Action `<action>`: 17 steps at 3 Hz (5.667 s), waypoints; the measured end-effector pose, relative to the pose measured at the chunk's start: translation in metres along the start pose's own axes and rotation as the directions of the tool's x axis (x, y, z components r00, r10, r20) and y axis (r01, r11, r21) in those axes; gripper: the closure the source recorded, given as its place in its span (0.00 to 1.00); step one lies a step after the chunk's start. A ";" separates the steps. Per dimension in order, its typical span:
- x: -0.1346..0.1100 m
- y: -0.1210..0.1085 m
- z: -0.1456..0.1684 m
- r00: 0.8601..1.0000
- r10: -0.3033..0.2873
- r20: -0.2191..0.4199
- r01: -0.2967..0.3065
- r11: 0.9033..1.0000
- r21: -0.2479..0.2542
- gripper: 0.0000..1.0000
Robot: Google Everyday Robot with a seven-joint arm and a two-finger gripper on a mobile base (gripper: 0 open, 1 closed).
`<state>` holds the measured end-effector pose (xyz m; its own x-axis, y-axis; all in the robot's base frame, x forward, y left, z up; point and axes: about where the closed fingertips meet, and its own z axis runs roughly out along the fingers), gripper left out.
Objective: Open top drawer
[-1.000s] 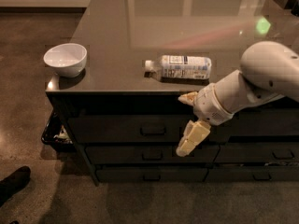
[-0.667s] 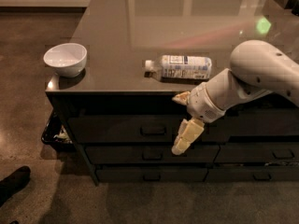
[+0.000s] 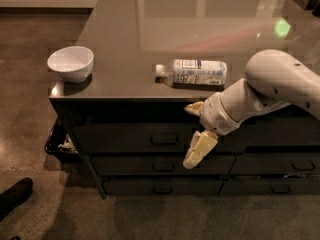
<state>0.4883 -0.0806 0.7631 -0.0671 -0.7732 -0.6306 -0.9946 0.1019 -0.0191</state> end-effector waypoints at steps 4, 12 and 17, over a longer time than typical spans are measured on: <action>0.016 -0.015 0.078 0.996 -0.049 0.073 0.045 0.997 0.055 0.00; 0.016 -0.023 0.114 0.983 0.046 0.177 -0.009 0.979 -0.203 0.00; 0.001 0.079 0.046 0.979 0.137 0.153 -0.093 0.960 -0.263 0.00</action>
Offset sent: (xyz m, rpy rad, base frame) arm 0.0221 0.0517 -0.1388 0.1057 -0.0985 -0.0145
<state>0.4129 -0.0448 0.7251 -0.1895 -0.6470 -0.7386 -0.9697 0.0050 0.2444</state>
